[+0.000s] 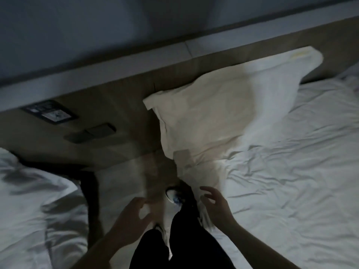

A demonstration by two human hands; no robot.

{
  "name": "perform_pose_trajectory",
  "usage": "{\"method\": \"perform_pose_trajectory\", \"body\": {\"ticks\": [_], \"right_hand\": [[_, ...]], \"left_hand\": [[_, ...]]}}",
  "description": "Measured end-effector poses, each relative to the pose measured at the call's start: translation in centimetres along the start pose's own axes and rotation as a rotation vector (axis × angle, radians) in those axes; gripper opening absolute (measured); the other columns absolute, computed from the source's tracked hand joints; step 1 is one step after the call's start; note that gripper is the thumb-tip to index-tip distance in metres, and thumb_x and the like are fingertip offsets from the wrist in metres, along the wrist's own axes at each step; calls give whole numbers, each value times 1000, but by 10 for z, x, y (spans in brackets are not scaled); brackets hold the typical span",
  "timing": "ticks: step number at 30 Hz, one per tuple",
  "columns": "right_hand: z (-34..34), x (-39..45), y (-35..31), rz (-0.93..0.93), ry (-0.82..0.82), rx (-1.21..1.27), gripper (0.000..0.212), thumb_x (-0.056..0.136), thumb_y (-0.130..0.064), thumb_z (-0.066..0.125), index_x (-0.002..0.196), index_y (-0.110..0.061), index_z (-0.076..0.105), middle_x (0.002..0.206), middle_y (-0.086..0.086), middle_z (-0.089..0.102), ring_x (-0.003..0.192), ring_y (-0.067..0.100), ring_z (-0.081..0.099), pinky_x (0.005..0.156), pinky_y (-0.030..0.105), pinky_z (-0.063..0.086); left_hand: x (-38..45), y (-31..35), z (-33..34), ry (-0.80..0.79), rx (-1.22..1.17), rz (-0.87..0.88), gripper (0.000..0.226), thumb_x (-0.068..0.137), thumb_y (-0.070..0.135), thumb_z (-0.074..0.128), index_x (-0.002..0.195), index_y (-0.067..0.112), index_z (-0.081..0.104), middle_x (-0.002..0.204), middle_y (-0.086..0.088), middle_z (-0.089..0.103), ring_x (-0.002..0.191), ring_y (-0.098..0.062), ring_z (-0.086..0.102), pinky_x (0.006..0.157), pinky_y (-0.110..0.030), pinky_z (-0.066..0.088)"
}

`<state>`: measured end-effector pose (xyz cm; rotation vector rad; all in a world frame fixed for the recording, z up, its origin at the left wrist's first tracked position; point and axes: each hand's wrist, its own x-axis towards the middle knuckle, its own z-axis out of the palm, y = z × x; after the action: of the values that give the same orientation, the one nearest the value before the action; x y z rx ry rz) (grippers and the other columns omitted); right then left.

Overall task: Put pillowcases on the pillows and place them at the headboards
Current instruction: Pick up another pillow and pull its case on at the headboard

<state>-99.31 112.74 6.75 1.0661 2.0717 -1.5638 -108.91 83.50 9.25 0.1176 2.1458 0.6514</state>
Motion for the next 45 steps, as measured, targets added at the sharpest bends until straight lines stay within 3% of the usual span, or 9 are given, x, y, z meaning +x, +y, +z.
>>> {"method": "perform_pose_trajectory", "body": {"ticks": [3, 8, 14, 22, 27, 31, 34, 39, 45], "right_hand": [[-4, -69, -30, -34, 61, 138, 27, 99, -11, 62, 120, -25, 71, 111, -2, 75, 88, -7, 68, 75, 7, 49], [6, -193, -28, -58, 236, 317, 27, 100, -19, 63, 117, -37, 72, 105, -7, 78, 97, 4, 72, 86, 27, 58], [29, -329, -1, -31, 380, 465, 22, 100, -19, 64, 115, -32, 73, 96, -8, 79, 90, 1, 72, 77, 12, 52], [54, -464, 97, 0, 634, 675, 25, 100, -21, 64, 117, -36, 74, 114, -7, 77, 114, 5, 68, 105, 35, 52], [68, -566, 178, -6, 844, 871, 60, 61, -71, 78, 106, -30, 80, 107, 1, 79, 110, 14, 72, 97, 35, 58], [73, -648, 264, 38, 946, 965, 15, 86, -27, 79, 100, -29, 82, 106, -1, 79, 112, 20, 71, 90, 35, 60], [69, -705, 319, 66, 999, 984, 51, 60, -59, 88, 100, -28, 82, 106, -7, 78, 109, 16, 71, 83, 29, 62], [62, -768, 392, 53, 1057, 1076, 14, 90, -22, 75, 103, -18, 80, 111, -7, 78, 113, 22, 70, 82, 28, 62], [28, -812, 441, 24, 1085, 1079, 22, 97, -5, 62, 111, -14, 76, 113, -6, 77, 112, 17, 70, 90, 30, 61]], "left_hand": [[-29, 0, -16, 61, -41, 102, 25, 94, 29, 75, 115, 39, 64, 117, 21, 64, 113, -4, 62, 89, -16, 48], [-77, 10, -25, -25, -112, 293, 26, 94, 13, 76, 111, 32, 71, 104, 32, 73, 100, 11, 68, 80, -4, 51], [-145, 20, -11, -228, -34, 446, 39, 91, 22, 80, 111, 53, 68, 111, 21, 75, 103, -1, 72, 91, -27, 59], [-245, 57, 60, -359, 205, 811, 35, 75, 51, 69, 108, 39, 72, 123, 18, 66, 114, -3, 66, 94, -18, 52], [-310, 68, 144, -421, 208, 897, 31, 91, 19, 78, 110, 43, 70, 120, 19, 69, 114, -1, 66, 92, -19, 54], [-382, 61, 241, -491, 141, 881, 24, 93, 6, 74, 102, 29, 75, 107, 11, 75, 108, -4, 69, 91, -17, 54], [-440, 49, 312, -578, 112, 897, 25, 94, 6, 73, 98, 30, 75, 104, 8, 76, 107, -4, 70, 91, -11, 51], [-509, 34, 391, -639, 140, 916, 20, 95, 8, 73, 103, 26, 75, 107, 7, 77, 107, -8, 71, 96, -19, 53], [-556, 46, 456, -679, 208, 956, 19, 95, 11, 73, 104, 28, 74, 109, 8, 76, 108, -7, 71, 97, -16, 50]]}}
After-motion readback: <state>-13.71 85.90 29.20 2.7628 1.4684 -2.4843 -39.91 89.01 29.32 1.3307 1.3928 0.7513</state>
